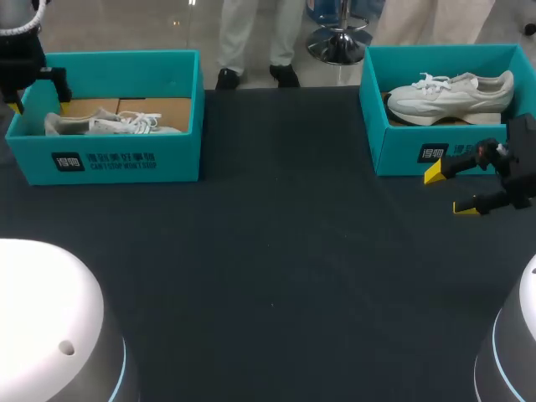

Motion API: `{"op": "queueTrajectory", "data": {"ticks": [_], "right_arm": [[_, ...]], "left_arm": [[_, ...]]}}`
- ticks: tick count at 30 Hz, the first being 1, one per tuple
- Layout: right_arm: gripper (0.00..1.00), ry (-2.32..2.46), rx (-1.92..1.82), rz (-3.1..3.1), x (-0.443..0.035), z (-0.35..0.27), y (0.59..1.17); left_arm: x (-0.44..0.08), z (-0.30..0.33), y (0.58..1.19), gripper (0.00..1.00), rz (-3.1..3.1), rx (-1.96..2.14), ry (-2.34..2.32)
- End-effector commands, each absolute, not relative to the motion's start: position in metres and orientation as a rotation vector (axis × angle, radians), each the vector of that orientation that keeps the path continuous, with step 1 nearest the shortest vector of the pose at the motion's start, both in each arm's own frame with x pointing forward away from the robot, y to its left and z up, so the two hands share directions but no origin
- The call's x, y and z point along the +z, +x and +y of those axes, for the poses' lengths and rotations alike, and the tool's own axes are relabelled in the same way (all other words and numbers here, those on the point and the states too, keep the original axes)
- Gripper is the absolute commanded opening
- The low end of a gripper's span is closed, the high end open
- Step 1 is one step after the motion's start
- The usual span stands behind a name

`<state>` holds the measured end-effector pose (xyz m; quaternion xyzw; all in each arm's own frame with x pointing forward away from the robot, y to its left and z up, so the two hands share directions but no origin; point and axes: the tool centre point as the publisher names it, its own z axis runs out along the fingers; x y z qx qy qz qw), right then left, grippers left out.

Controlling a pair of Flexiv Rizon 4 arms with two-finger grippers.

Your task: Take the shoe out of the shoebox, open the shoe tongue, remove and reinsert the insole, then place the shoe into the shoebox

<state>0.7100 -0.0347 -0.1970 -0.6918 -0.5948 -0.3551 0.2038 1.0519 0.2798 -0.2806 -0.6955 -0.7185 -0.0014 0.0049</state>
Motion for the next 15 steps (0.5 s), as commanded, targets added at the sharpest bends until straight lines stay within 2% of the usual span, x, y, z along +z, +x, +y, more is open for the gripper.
{"op": "queueTrajectory", "data": {"ticks": [1, 15], "right_arm": [[1.0, -1.934, -0.988, -1.659, -0.197, -0.034, 0.71], [1.0, -1.934, -0.988, -1.659, -0.197, -0.034, 0.71]], "left_arm": [[-0.256, 0.28, 1.035, 1.0, -2.288, -0.033, -2.165], [-0.201, 0.281, 1.021, 1.0, -2.516, 0.113, -1.797]]}}
